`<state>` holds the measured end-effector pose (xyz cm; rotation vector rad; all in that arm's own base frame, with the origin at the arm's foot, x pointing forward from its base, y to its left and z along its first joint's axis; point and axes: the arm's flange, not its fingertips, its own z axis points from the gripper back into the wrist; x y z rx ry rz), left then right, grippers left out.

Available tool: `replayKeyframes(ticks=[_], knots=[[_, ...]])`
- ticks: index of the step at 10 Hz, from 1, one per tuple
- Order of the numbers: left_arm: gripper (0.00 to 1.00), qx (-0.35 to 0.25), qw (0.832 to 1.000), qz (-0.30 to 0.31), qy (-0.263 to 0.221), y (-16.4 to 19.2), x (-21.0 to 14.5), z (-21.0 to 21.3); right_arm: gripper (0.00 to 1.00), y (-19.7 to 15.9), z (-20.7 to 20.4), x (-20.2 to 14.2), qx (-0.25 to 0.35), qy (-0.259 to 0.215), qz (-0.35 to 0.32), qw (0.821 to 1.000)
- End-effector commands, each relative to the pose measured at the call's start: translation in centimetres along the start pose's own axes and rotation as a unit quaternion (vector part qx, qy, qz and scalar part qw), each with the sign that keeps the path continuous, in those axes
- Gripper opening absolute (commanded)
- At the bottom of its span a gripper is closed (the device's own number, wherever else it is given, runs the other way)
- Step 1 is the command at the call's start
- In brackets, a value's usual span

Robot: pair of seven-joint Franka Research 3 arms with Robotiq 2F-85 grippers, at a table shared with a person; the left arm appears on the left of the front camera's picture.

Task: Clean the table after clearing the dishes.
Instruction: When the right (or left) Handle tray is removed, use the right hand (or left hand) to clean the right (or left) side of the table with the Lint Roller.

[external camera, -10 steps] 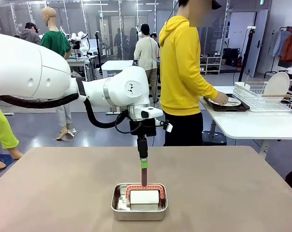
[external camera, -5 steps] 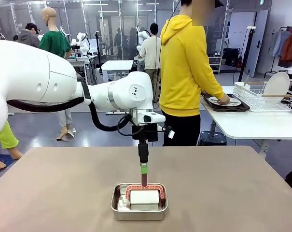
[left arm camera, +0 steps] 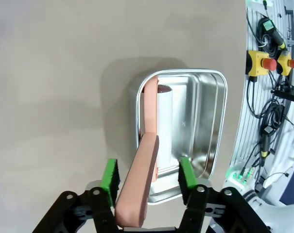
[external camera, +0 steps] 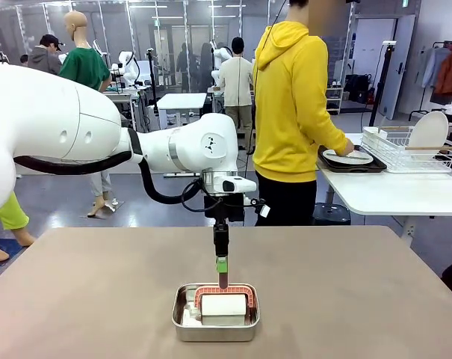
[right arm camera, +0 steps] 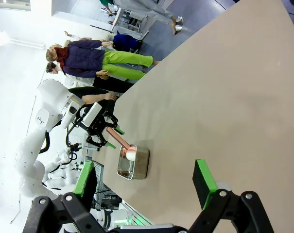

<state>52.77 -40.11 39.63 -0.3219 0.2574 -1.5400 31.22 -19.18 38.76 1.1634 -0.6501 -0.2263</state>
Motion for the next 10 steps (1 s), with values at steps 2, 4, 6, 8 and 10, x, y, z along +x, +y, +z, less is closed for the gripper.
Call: replayKeyframes(ticks=[2, 4, 6, 8, 10], knots=[[0.00, -0.001, 1.000, 0.004, 0.014, -0.2, 0.3, 0.2, 1.00, 0.5, 0.1, 0.0, 0.002, 0.000, -0.008, 1.000], [0.00, 0.001, 1.000, 0.007, 0.014, -0.4, 0.3, 0.5, 1.00, 0.5, 0.1, 0.0, 0.002, 0.000, -0.008, 1.000], [0.00, -0.004, 1.000, 0.004, 0.017, -1.1, 0.3, 0.7, 1.00, 0.5, 0.1, 0.0, 0.002, 0.000, -0.008, 1.000], [0.20, 0.031, 0.997, 0.066, 0.001, -5.1, -0.8, 4.6, 1.00, 0.5, 0.1, 0.0, 0.002, 0.000, -0.008, 1.000], [0.20, 0.094, 0.969, 0.220, -0.063, -9.3, -5.0, 8.8, 1.00, 0.5, 0.1, 0.0, 0.002, 0.000, -0.008, 1.000]])
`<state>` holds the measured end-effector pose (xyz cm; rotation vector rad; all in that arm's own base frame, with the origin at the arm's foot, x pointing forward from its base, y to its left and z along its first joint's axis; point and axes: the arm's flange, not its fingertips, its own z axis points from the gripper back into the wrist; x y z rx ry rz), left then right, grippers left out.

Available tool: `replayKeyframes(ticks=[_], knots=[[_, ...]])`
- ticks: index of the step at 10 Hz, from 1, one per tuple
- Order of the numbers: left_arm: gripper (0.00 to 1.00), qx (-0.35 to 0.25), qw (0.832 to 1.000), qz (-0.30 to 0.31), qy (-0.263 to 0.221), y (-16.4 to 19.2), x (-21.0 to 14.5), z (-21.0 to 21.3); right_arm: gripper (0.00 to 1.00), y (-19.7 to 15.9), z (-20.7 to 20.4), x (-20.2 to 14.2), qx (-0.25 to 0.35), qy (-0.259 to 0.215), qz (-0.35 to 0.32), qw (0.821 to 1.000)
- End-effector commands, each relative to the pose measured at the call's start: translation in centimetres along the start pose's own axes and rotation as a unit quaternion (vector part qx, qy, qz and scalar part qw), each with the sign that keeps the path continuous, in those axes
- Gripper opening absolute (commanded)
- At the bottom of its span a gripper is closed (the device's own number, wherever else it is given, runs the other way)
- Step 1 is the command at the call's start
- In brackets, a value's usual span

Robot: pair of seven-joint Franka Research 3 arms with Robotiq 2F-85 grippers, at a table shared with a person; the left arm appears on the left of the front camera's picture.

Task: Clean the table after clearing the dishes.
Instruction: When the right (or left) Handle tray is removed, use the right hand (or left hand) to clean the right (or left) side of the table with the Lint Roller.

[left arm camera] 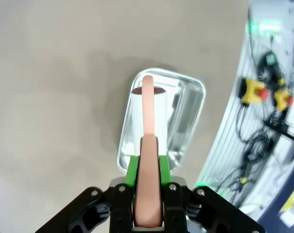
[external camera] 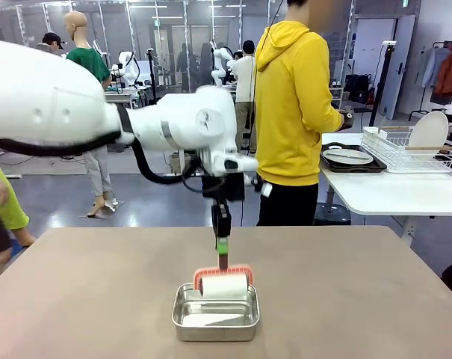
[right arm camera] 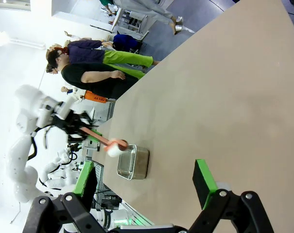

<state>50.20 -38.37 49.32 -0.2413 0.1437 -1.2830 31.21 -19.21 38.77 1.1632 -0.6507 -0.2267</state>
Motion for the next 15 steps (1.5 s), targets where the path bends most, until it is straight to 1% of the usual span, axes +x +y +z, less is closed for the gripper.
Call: replayKeyframes(ticks=[1, 2, 3, 4, 5, 6, 7, 9, 10, 11, 15], knots=[[0.20, 0.051, 0.978, 0.195, -0.057, -2.2, -7.0, 2.7, 1.00, 0.5, 0.1, 0.0, 0.002, 0.000, -0.009, 1.000], [0.20, 0.067, 0.955, 0.267, -0.110, -1.6, -10.5, 4.0, 1.00, 0.5, 0.1, 0.0, 0.002, 0.000, -0.009, 1.000], [0.20, 0.080, 0.921, 0.339, -0.176, -0.8, -14.5, 4.5, 1.00, 0.5, 0.1, 0.0, 0.002, 0.000, -0.009, 1.000], [0.20, 0.085, 0.879, 0.415, -0.221, 0.3, -18.3, 4.1, 1.00, 0.5, 0.1, 0.0, 0.002, 0.000, -0.009, 1.000], [0.20, 0.061, 0.848, 0.466, -0.247, 1.9, -22.0, 3.0, 1.00, 0.5, 0.1, 0.0, 0.002, 0.000, -0.009, 1.000], [0.20, 0.053, 0.807, 0.530, -0.256, 3.4, -24.6, 1.8, 1.00, 0.5, 0.1, 0.0, 0.002, 0.000, -0.009, 1.000], [0.20, 0.036, 0.784, 0.559, -0.268, 4.5, -26.4, 0.3, 1.00, 0.5, 0.1, 0.0, 0.002, 0.000, -0.009, 1.000], [0.20, -0.020, 0.773, 0.557, -0.304, 7.8, -27.7, -3.5, 1.00, 0.5, 0.1, 0.0, 0.002, 0.000, -0.009, 1.000], [0.20, -0.002, 0.807, 0.519, -0.283, 8.8, -27.6, -4.7, 1.00, 0.5, 0.1, 0.0, 0.002, 0.000, -0.009, 1.000], [0.20, 0.001, 0.775, 0.574, -0.265, 7.2, -29.4, -2.4, 1.00, 0.5, 0.1, 0.0, 0.002, 0.000, -0.009, 1.000], [0.20, 0.001, 0.775, 0.574, -0.265, 7.2, -29.4, -2.4, 1.00, 0.5, 0.1, 0.0, 0.002, 0.000, -0.009, 1.000]])
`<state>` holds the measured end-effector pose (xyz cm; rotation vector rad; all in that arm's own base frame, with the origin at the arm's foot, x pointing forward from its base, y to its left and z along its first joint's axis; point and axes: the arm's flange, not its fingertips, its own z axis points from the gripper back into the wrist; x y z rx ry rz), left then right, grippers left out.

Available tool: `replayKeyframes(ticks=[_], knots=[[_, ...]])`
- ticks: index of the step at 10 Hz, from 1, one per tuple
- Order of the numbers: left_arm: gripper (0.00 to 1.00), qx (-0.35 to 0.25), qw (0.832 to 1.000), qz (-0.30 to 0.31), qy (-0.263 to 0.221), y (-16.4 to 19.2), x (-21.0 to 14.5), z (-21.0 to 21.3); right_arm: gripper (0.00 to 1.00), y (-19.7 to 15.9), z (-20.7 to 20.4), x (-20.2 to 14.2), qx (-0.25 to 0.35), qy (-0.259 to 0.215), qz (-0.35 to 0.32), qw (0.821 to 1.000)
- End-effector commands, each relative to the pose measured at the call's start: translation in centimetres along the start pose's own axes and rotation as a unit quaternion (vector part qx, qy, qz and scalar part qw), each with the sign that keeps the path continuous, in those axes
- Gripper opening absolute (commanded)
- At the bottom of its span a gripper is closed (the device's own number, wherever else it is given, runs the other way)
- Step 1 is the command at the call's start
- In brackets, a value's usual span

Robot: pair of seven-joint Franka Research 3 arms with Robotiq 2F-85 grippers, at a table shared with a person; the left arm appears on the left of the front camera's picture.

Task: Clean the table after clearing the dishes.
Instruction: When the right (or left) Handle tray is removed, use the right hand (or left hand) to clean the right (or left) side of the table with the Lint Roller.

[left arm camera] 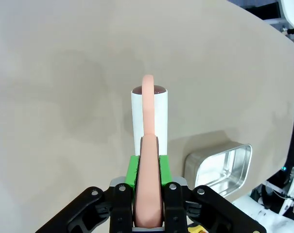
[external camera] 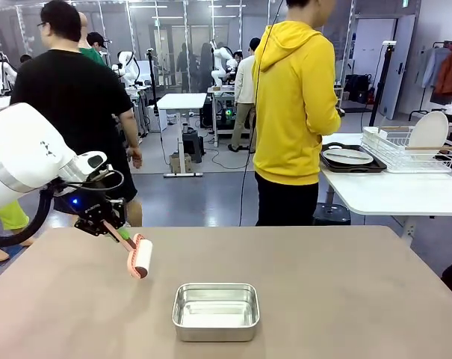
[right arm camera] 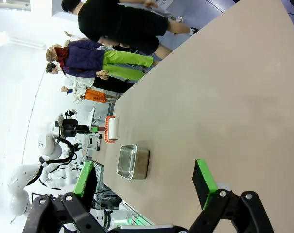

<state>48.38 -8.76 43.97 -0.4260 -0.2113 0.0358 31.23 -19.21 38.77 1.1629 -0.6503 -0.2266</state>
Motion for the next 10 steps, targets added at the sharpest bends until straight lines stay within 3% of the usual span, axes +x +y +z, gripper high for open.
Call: replayKeyframes(ticks=[1, 2, 3, 5, 10], knots=[[0.20, 0.006, 1.000, 0.005, 0.009, 0.1, -0.2, 0.5, 1.00, 0.5, 0.1, 0.0, 0.002, 0.000, -0.009, 1.000], [0.21, 0.000, 1.000, 0.000, 0.000, 0.0, 0.0, 0.0, 1.00, 0.5, 0.1, 0.0, 0.002, 0.000, -0.009, 1.000], [0.21, -0.052, 0.997, -0.022, 0.047, 0.8, 1.1, -0.4, 1.00, 0.5, 0.1, 0.0, 0.002, 0.000, -0.009, 1.000], [0.21, -0.129, 0.988, -0.049, 0.073, 1.8, 1.1, -0.6, 1.00, 0.5, 0.1, 0.0, 0.002, 0.000, -0.009, 1.000], [0.21, -0.195, 0.977, -0.030, 0.074, 4.4, 1.6, -6.1, 1.00, 0.5, 0.1, 0.0, 0.002, 0.000, -0.009, 1.000]])
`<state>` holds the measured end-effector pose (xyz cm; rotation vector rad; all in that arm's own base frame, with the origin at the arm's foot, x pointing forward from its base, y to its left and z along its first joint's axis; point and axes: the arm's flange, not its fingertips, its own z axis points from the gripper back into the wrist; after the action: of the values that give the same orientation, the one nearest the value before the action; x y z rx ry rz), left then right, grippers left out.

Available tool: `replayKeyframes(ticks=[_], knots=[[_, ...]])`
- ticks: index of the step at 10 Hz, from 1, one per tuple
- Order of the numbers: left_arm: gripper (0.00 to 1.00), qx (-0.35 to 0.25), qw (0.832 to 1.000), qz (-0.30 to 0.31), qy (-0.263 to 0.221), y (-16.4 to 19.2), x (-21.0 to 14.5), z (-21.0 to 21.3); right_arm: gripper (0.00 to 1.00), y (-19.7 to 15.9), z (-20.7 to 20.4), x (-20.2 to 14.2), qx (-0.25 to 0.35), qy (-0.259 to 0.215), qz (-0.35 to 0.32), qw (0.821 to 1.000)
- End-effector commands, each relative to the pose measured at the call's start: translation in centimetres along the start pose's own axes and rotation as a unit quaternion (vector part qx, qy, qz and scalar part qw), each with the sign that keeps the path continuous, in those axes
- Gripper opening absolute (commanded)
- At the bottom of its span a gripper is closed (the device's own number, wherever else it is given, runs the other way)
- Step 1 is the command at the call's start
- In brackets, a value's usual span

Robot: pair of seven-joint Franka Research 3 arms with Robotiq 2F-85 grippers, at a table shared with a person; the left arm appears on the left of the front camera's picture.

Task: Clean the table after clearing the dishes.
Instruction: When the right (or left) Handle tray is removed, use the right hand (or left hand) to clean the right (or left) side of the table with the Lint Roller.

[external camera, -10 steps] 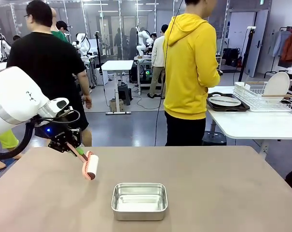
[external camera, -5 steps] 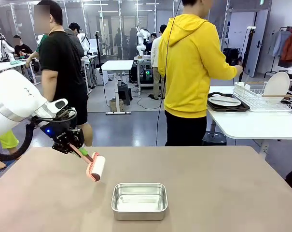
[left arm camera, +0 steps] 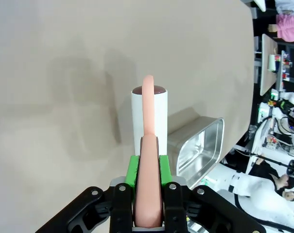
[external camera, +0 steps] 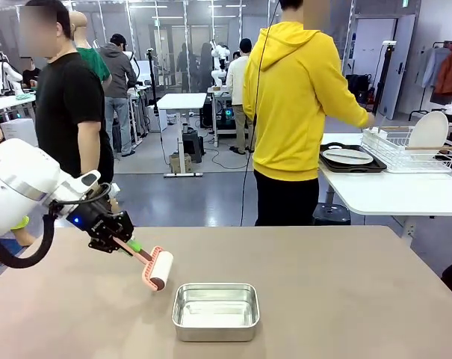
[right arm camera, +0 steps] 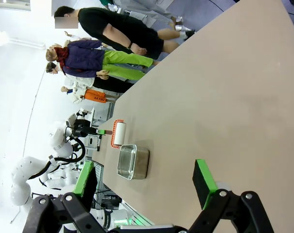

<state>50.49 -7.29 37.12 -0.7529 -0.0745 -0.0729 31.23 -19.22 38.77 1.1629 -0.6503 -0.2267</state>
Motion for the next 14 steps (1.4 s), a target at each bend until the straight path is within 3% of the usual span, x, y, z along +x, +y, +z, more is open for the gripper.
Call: replayKeyframes(ticks=[1, 6, 7, 14], knots=[[0.21, -0.032, 0.999, -0.010, -0.009, 1.3, 0.8, -0.3, 1.00, 0.5, 0.1, 0.0, 0.002, 0.000, -0.008, 1.000], [0.21, -0.004, 0.998, 0.070, 0.002, 8.2, 1.2, 0.2, 1.00, 0.5, 0.1, 0.0, 0.002, 0.000, -0.008, 1.000], [0.21, 0.042, 0.996, 0.074, 0.000, 9.3, 1.2, 0.7, 1.00, 0.5, 0.1, 0.0, 0.002, 0.000, -0.008, 1.000], [0.21, 0.177, 0.977, 0.109, -0.051, 12.9, -5.5, 10.4, 1.00, 0.5, 0.1, 0.0, 0.002, 0.000, -0.008, 1.000]])
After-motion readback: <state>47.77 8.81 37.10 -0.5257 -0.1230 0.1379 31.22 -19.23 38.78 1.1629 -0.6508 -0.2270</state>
